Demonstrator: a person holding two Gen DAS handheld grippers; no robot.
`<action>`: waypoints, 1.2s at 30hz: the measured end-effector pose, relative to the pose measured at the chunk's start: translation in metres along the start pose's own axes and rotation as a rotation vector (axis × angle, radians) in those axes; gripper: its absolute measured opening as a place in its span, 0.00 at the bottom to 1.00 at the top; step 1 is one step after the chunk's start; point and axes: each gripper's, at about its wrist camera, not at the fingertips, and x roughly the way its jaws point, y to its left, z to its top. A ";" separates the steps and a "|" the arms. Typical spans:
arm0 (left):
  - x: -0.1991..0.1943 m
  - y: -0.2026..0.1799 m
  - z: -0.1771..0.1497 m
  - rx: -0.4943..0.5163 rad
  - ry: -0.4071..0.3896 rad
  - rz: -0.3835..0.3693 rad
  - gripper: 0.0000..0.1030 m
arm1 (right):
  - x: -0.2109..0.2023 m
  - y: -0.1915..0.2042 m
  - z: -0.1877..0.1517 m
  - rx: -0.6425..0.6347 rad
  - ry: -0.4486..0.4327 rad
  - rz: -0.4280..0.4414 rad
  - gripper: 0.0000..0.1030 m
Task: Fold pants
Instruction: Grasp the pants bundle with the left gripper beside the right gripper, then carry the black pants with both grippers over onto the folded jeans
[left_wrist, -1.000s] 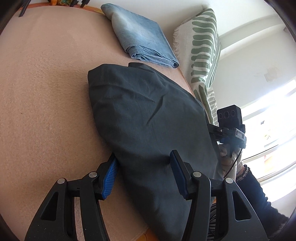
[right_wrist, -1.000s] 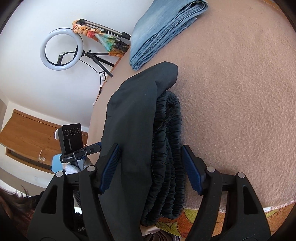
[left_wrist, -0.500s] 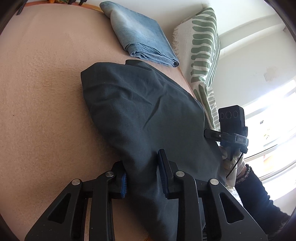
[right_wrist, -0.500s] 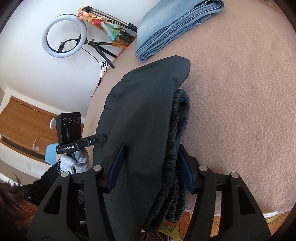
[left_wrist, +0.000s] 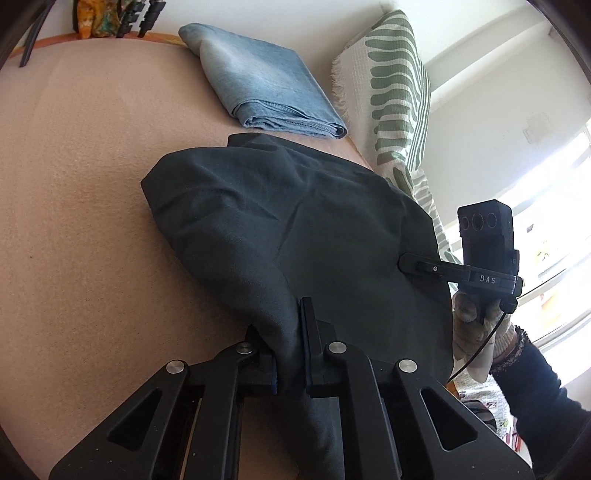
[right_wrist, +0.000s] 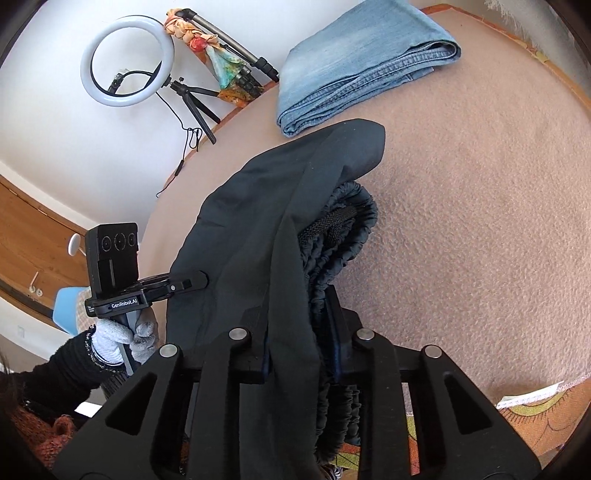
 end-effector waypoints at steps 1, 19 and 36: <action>-0.001 -0.002 0.000 0.013 -0.004 0.006 0.07 | 0.000 0.004 0.000 -0.013 -0.001 -0.012 0.23; -0.033 -0.032 0.004 0.130 -0.090 0.001 0.05 | -0.027 0.063 0.000 -0.148 -0.093 -0.139 0.22; -0.054 -0.069 0.088 0.263 -0.220 0.017 0.05 | -0.065 0.088 0.081 -0.247 -0.221 -0.179 0.22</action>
